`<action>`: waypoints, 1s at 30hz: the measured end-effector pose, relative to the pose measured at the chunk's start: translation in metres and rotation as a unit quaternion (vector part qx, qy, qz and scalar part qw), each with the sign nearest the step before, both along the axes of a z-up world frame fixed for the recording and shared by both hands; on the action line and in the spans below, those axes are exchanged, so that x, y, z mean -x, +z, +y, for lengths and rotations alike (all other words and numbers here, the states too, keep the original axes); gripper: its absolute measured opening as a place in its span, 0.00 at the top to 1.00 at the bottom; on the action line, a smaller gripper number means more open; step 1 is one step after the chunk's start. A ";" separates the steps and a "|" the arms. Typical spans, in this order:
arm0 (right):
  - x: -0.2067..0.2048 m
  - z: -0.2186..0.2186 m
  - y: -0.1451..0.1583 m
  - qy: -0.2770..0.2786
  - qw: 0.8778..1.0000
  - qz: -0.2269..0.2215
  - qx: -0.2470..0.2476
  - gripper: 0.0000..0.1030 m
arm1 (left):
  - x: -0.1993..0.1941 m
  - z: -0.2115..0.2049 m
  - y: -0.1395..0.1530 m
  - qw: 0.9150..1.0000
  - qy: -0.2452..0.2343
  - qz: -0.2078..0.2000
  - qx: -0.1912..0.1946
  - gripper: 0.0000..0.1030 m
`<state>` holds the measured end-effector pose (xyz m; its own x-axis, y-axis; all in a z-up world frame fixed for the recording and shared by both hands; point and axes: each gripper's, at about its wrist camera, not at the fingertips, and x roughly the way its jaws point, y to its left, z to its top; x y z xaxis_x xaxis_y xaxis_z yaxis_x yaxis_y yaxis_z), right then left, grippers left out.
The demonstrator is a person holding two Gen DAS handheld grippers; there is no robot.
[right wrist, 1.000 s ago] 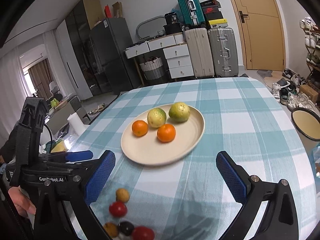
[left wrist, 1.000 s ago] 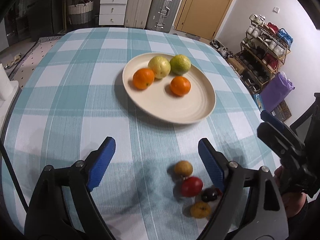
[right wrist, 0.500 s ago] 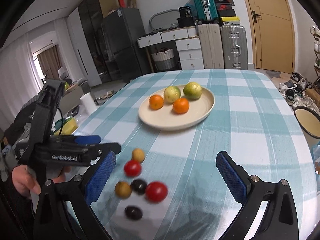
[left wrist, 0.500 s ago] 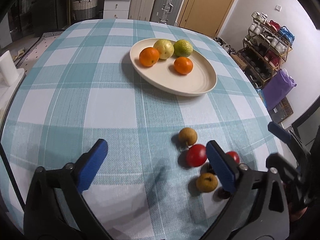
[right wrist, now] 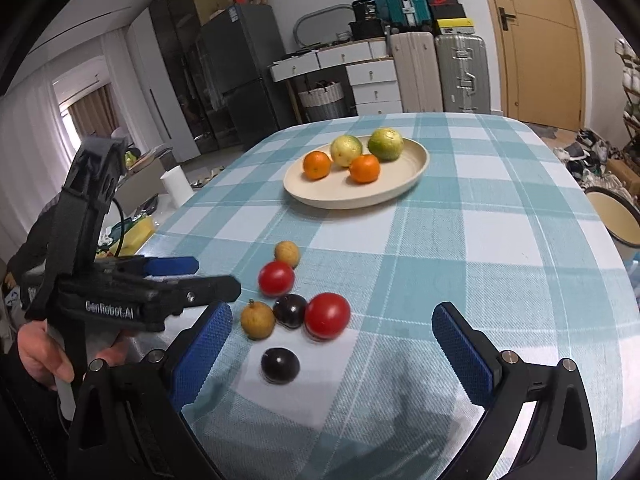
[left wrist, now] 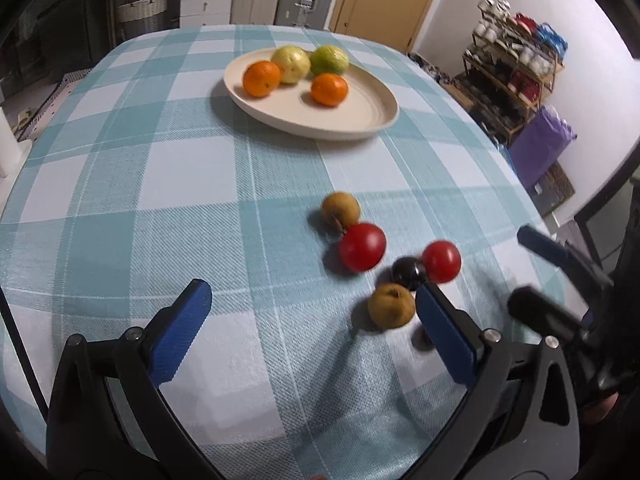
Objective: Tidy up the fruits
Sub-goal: 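Move both tools back toward the tomatoes and plums, then grasp a small brown fruit with the left tool while the right tool grasps another brown fruit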
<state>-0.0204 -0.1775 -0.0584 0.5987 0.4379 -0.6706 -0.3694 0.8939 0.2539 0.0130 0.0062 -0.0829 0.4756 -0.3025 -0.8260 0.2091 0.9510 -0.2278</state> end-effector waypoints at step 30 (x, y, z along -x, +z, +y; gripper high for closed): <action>-0.001 -0.022 -0.005 -0.032 0.999 0.008 -0.025 0.00 | 0.005 -0.017 -0.010 0.994 -0.074 0.036 0.078 0.68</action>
<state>-0.0196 -0.1998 -0.0636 0.6154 0.4323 -0.6591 -0.3079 0.9016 0.3038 0.0080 -0.0109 -0.0927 0.3578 -0.4924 -0.7934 0.3219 0.8626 -0.3902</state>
